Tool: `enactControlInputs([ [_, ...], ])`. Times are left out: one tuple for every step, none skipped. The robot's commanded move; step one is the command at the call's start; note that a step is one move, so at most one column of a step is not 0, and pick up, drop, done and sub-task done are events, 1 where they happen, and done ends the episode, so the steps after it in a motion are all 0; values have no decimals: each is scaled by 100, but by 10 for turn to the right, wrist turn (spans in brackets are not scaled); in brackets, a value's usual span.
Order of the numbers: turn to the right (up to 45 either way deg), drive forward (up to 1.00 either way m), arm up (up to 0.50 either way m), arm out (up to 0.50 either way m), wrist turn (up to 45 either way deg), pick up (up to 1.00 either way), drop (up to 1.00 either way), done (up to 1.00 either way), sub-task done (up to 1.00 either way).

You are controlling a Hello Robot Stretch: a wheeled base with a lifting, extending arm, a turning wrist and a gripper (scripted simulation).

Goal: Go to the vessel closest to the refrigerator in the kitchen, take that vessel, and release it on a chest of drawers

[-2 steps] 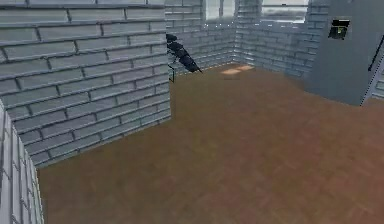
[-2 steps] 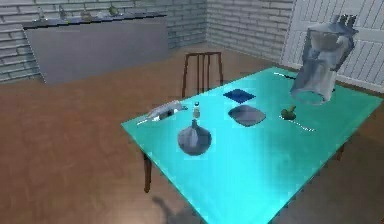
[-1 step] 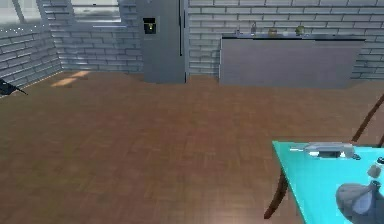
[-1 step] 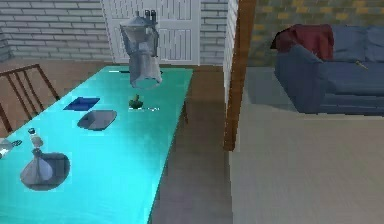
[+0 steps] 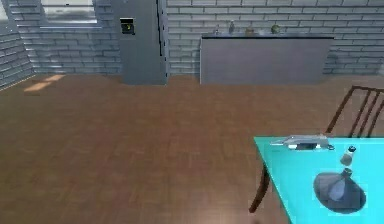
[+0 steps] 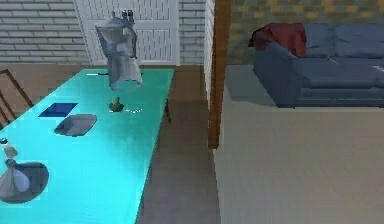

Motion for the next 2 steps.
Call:
enactControlInputs([
  [0, 100, 0, 0, 0, 0, 0, 0, 0],
  [30, 0, 0, 0, 0, 0, 0, 0, 0],
])
